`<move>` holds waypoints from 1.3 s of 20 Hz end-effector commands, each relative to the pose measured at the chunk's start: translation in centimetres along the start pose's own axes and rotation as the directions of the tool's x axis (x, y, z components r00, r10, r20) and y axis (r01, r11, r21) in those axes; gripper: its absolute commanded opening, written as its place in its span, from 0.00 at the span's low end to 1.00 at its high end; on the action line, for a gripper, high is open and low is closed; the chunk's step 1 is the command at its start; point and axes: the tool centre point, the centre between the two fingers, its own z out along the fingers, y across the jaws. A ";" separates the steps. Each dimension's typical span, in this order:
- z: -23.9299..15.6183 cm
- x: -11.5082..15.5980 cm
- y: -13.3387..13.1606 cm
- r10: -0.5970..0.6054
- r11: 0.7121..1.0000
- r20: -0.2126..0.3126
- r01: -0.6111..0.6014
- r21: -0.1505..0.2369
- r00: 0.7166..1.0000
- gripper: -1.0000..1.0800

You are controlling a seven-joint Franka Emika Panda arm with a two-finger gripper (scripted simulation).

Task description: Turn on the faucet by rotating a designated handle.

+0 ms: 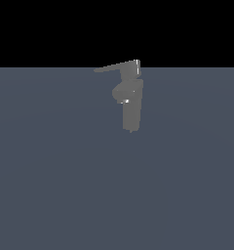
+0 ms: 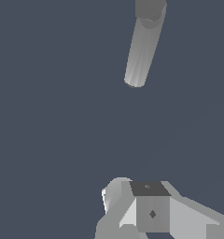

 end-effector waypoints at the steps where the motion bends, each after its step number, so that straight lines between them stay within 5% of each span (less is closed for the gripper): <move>1: 0.0 0.0 0.0 0.000 1.000 0.000 0.000 0.000 1.000 0.00; 11: -1.1 0.5 -1.1 0.001 1.000 -0.057 0.000 0.020 0.998 0.00; 26: -1.6 3.0 -1.1 0.106 0.993 -0.031 -0.104 0.058 0.994 0.00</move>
